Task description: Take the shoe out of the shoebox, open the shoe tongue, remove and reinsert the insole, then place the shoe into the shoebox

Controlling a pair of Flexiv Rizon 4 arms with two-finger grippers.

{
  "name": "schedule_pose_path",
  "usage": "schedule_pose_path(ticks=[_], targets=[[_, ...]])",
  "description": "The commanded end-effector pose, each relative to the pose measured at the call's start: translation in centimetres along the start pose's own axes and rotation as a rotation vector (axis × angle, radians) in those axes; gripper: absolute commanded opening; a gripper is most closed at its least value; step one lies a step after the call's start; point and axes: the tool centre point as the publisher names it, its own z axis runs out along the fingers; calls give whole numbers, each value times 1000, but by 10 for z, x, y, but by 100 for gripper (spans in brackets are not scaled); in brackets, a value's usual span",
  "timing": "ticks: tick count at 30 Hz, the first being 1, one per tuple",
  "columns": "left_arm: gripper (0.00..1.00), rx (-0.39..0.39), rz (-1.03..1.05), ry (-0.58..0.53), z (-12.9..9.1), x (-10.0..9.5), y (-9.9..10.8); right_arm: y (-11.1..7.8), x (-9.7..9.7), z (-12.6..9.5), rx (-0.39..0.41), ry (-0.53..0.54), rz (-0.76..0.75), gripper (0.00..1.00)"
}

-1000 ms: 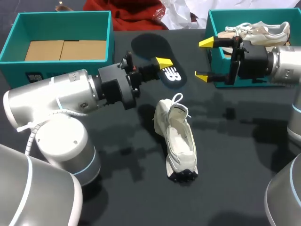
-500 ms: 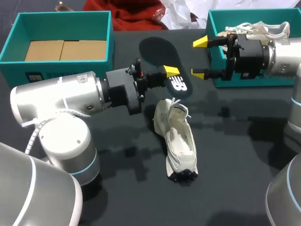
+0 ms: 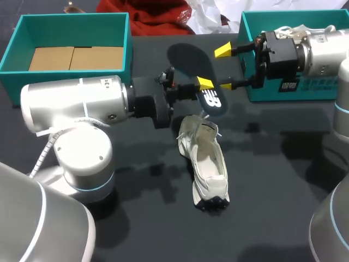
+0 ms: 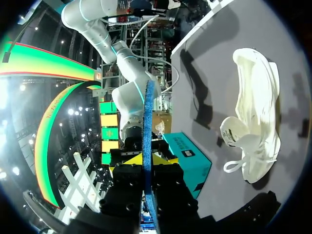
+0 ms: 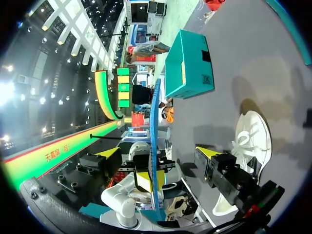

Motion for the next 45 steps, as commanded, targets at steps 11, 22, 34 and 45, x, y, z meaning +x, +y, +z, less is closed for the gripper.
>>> schedule_pose_path(ticks=[11, 22, 34, 45], targets=[[0, -2, 59, 102, 21, 6, 0, 5, -4, 8, 39, 21, -55, 100], [0, 6, 101, 113, 31, 11, -2, 6, -7, 15, 63, 38, -62, 67], [0, 4, 133, 93, 36, 17, -3, 5, -6, 17, 73, 49, -74, 47], [0, -4, 170, 81, 39, 26, -7, 6, -6, 18, 78, 60, -76, 35]])
